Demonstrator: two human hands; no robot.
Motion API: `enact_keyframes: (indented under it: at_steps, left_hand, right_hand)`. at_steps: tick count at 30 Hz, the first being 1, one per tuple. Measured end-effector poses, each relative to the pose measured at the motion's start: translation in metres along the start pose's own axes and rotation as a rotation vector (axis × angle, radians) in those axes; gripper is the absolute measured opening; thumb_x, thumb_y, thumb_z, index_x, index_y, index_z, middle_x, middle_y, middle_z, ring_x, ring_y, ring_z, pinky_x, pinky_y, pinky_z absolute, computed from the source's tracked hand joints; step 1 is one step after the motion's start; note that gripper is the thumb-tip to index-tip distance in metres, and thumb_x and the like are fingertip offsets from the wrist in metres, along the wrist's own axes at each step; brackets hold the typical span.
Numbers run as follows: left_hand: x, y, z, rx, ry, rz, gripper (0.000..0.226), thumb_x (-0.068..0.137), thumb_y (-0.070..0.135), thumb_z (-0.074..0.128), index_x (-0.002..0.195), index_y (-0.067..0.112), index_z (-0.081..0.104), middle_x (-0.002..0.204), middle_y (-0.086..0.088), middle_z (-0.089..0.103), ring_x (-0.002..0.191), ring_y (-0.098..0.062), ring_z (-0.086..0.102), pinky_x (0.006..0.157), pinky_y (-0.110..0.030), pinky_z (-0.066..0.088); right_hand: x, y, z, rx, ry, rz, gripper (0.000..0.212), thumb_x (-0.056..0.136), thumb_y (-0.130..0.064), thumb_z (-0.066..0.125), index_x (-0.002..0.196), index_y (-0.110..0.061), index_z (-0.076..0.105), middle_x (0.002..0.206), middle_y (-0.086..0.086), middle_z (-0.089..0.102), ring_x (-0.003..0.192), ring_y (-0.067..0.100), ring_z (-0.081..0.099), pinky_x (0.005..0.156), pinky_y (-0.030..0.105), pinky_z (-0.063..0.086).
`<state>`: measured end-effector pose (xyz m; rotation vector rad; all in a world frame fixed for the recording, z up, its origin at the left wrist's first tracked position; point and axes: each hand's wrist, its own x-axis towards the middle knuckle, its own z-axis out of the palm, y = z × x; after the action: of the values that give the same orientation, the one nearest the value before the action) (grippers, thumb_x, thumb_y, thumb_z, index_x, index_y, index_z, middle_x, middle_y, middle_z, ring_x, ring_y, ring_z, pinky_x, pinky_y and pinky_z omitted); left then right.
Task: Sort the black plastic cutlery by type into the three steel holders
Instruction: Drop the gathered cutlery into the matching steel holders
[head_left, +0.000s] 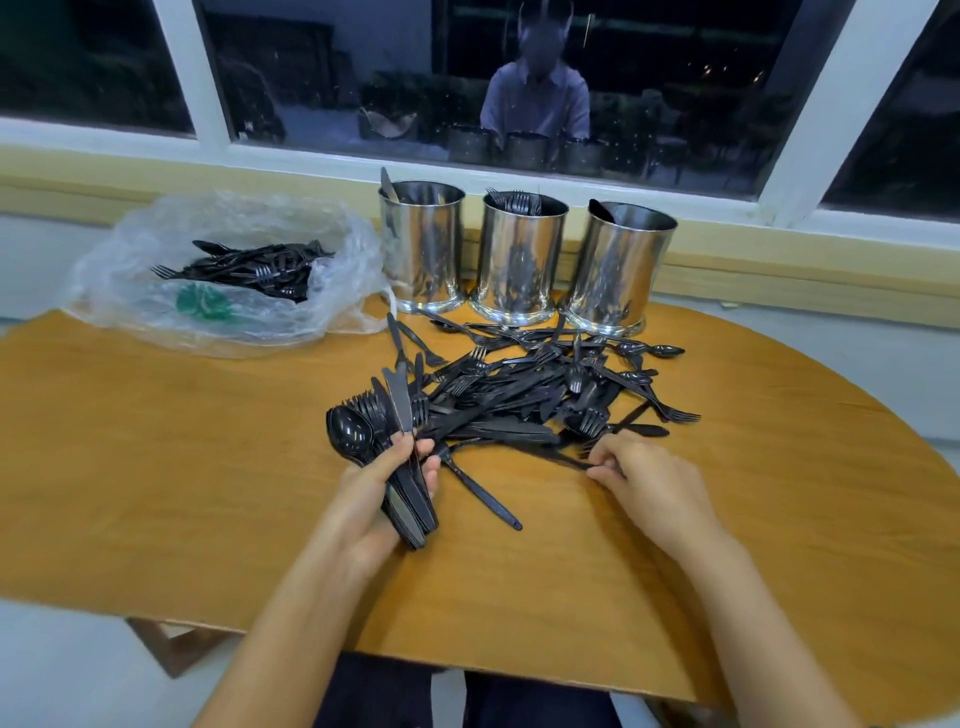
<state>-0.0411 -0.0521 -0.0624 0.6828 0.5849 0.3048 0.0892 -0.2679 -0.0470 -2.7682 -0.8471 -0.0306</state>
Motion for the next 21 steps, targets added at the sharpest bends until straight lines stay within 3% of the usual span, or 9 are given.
enact_keyframes:
  at_steps: [3, 5, 10, 15, 18, 21]
  left_hand:
    - [0.000, -0.006, 0.003, -0.041, 0.025, -0.024, 0.008, 0.095, 0.007, 0.058, 0.100, 0.002, 0.063, 0.084, -0.013, 0.075, 0.070, -0.021, 0.074, 0.067, -0.032, 0.062]
    - [-0.001, -0.009, 0.006, -0.051, 0.018, -0.021, 0.013, 0.096, 0.007, 0.057, 0.107, 0.001, 0.061, 0.091, -0.016, 0.075, 0.078, -0.025, 0.075, 0.073, -0.037, 0.061]
    - [0.000, -0.011, 0.009, -0.067, 0.007, -0.006, 0.026, 0.098, 0.007, 0.053, 0.123, -0.001, 0.054, 0.099, -0.019, 0.074, 0.085, -0.029, 0.074, 0.075, -0.042, 0.058]
    - [0.002, -0.009, 0.011, -0.056, 0.010, -0.021, 0.028, 0.100, 0.006, 0.051, 0.127, -0.002, 0.052, 0.103, -0.021, 0.073, 0.088, -0.031, 0.073, 0.077, -0.043, 0.057]
    - [0.002, -0.008, 0.016, -0.032, 0.000, -0.024, 0.026, 0.101, 0.006, 0.048, 0.126, -0.002, 0.052, 0.111, -0.023, 0.070, 0.092, -0.032, 0.071, 0.080, -0.044, 0.056]
    - [0.004, -0.008, 0.021, -0.018, -0.004, -0.016, 0.029, 0.102, 0.007, 0.046, 0.130, -0.001, 0.049, 0.112, -0.024, 0.069, 0.095, -0.032, 0.070, 0.081, -0.046, 0.055]
  right_hand:
    - [-0.002, -0.007, -0.005, -0.005, -0.041, 0.049, 0.021, 0.092, -0.047, 0.057, 0.080, -0.030, 0.053, 0.068, -0.012, 0.054, 0.062, 0.000, 0.047, 0.051, 0.018, 0.031]
    - [-0.002, -0.012, -0.005, 0.014, -0.076, 0.100, 0.025, 0.090, -0.050, 0.058, 0.078, -0.028, 0.055, 0.066, -0.010, 0.056, 0.061, 0.002, 0.049, 0.051, 0.021, 0.032]
    - [0.003, -0.015, -0.001, 0.249, 0.079, 0.233, 0.022, 0.093, -0.035, 0.061, 0.079, -0.019, 0.057, 0.068, -0.005, 0.057, 0.062, 0.009, 0.051, 0.050, 0.025, 0.031]
    - [0.020, -0.022, 0.007, 0.615, 0.130, 0.262, 0.004, 0.093, -0.015, 0.061, 0.090, -0.018, 0.061, 0.076, -0.004, 0.058, 0.074, 0.017, 0.061, 0.057, 0.022, 0.042]
    - [0.019, -0.041, 0.005, 0.852, 0.082, 0.210, 0.010, 0.092, -0.009, 0.061, 0.098, -0.016, 0.065, 0.081, -0.001, 0.063, 0.055, 0.006, 0.055, 0.046, 0.012, 0.040]
    - [0.012, -0.065, 0.010, 1.003, -0.014, 0.153, 0.007, 0.089, -0.009, 0.066, 0.095, -0.013, 0.065, 0.074, 0.000, 0.066, 0.045, 0.003, 0.051, 0.043, 0.015, 0.040]
